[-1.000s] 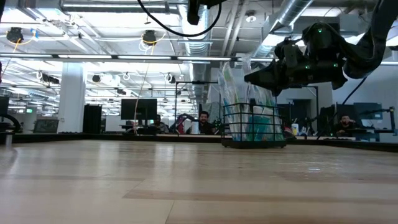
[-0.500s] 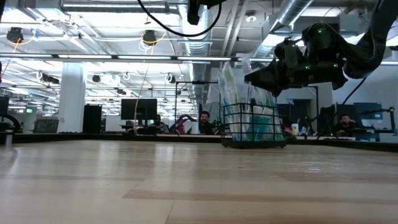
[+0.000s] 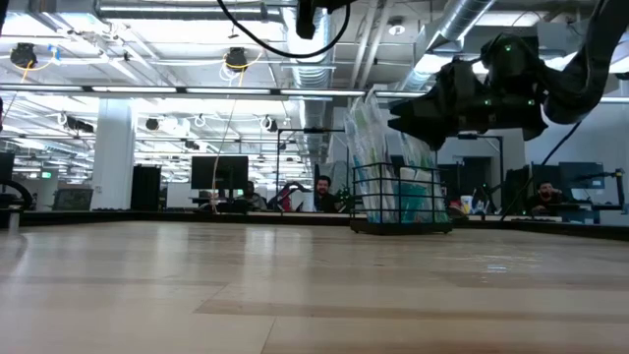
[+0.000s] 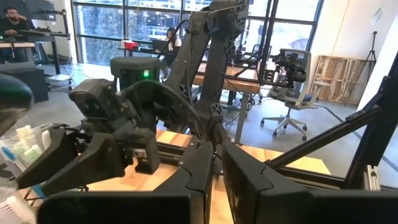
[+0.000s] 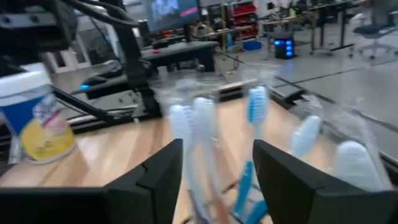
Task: Pick & Place toothbrushing station
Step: Return to Home Position
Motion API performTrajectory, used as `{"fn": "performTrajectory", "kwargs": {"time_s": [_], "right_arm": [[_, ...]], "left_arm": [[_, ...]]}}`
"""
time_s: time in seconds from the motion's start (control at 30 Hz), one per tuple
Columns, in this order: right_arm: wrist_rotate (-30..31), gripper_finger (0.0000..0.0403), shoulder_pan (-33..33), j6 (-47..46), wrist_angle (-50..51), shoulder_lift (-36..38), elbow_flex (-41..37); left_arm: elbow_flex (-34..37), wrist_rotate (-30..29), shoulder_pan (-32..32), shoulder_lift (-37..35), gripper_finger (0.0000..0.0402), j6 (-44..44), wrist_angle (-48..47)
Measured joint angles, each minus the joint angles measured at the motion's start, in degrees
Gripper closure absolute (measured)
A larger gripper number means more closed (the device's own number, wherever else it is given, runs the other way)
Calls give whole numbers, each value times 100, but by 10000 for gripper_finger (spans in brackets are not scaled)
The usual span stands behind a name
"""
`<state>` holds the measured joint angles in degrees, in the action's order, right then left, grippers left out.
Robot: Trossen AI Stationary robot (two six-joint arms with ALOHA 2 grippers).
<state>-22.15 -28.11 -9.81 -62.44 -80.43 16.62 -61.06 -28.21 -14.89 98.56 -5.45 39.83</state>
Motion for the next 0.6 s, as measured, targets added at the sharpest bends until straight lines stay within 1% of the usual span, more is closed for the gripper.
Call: {"fn": "performTrajectory", "kwargs": {"time_s": [0.13, 0.23, 0.33, 0.47, 0.6], "right_arm": [[-209, 206, -48, -78, -9, 194, 0], [-236, 205, -10, -137, 42, 477, 0], [-480, 210, -3, -251, 176, 847, 0], [-950, 223, -5, -399, 800, 1490, 0], [-1292, 239, -3, -313, 1911, 2323, 0]], "left_arm": [[-1, 2, -4, 0, 371, 0, -2], [0, 2, -3, 0, 371, 0, -7], [-2, 0, -14, 0, 371, 0, -46], [-2, 0, -50, 0, 371, 21, -139], [24, 14, -73, -64, 371, 92, -244]]}}
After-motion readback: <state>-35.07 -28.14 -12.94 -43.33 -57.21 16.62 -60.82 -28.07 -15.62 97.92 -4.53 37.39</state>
